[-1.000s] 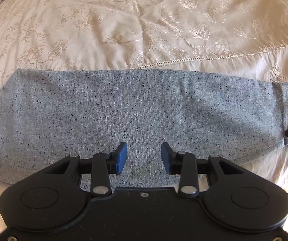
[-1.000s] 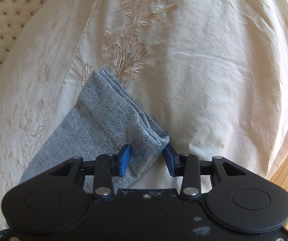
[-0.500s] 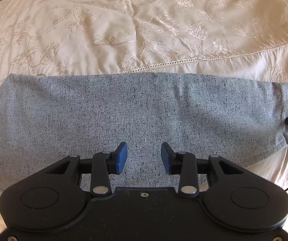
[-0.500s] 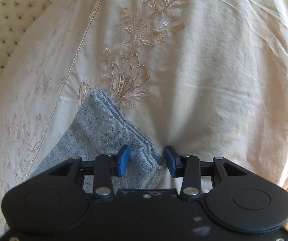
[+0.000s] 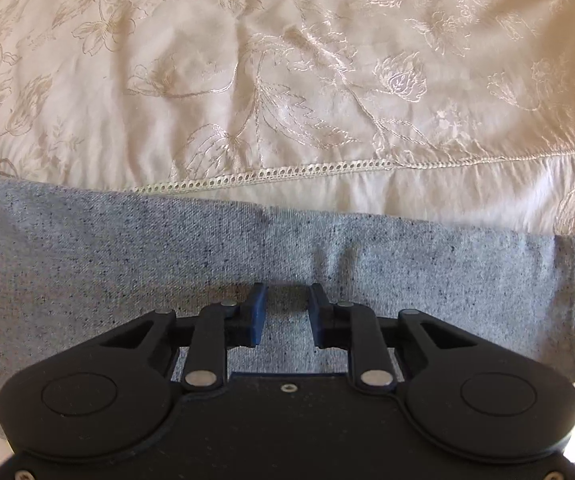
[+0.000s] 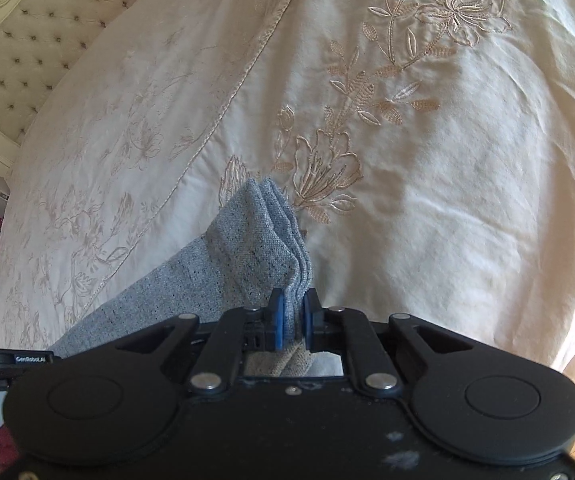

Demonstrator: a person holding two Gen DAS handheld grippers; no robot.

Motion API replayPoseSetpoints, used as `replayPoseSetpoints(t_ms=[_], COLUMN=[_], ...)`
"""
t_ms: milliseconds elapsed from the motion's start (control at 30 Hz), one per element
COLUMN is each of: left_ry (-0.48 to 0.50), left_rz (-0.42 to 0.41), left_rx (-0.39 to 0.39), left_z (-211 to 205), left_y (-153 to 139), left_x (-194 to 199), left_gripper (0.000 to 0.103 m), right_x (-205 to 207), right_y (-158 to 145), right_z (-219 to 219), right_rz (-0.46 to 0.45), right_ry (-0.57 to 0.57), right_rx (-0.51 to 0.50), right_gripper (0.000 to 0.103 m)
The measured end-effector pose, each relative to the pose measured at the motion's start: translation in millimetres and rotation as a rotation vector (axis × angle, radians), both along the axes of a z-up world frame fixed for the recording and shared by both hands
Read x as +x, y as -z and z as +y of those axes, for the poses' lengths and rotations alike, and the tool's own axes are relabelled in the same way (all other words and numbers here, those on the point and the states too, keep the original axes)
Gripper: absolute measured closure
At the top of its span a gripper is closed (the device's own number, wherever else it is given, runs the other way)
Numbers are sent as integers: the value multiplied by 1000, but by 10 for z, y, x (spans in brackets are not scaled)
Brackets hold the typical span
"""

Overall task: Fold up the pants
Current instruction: 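Close the right gripper on the cuff and lift it, then fold the held cuff over the pants toward the left gripper and release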

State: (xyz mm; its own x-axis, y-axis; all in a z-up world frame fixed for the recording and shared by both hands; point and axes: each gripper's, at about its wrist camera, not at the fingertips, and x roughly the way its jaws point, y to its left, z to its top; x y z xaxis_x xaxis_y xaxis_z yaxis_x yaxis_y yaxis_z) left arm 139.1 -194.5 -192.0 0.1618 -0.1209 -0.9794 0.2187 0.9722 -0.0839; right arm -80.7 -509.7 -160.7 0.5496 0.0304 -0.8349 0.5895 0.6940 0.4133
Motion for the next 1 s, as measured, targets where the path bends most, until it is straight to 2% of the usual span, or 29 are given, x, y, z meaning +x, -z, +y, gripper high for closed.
replayPoseSetpoints(t_ms=[100,200,367,433,533,667,733,800,867,1000], left_ry=[8,24,-28,-24,21,62,72,65,51,39], left_rz=[13,9,-41,-30,9,88,103,101,87,32], left_rx=[39,63,-11,-43,-40,5,13,-5,-49,-77], left_z=[-89,-151,-21,47,87,79,81,97,173,414], left_y=[146,139,-187,-256,-193,100,204,190,104,-107], left_x=[95,120,-106,-299,-603,-821,-825,-810,-783,-682], left_gripper=[77,78,77,77,77,77,77,77,77,76], right_x=[-7,8,7,-9,-34,-31,-24,-14,13,96], right_y=[-41,-63,-92,-107,-141,-176,-220,-278,-347,-560], right_z=[15,30,36,40,62,111,157,217,281,497], right_rz=[-6,-13,-24,-27,-29,-28,-30,-32,-33,-49], right_ry=[-23,-36,-41,-40,-40,-39,-40,-43,-52,-75], right_rx=[-4,-10,-10,-10,-16,-34,-45,-68,-98,-156], right_gripper=[93,93,93,93,93,93,93,93,93,93])
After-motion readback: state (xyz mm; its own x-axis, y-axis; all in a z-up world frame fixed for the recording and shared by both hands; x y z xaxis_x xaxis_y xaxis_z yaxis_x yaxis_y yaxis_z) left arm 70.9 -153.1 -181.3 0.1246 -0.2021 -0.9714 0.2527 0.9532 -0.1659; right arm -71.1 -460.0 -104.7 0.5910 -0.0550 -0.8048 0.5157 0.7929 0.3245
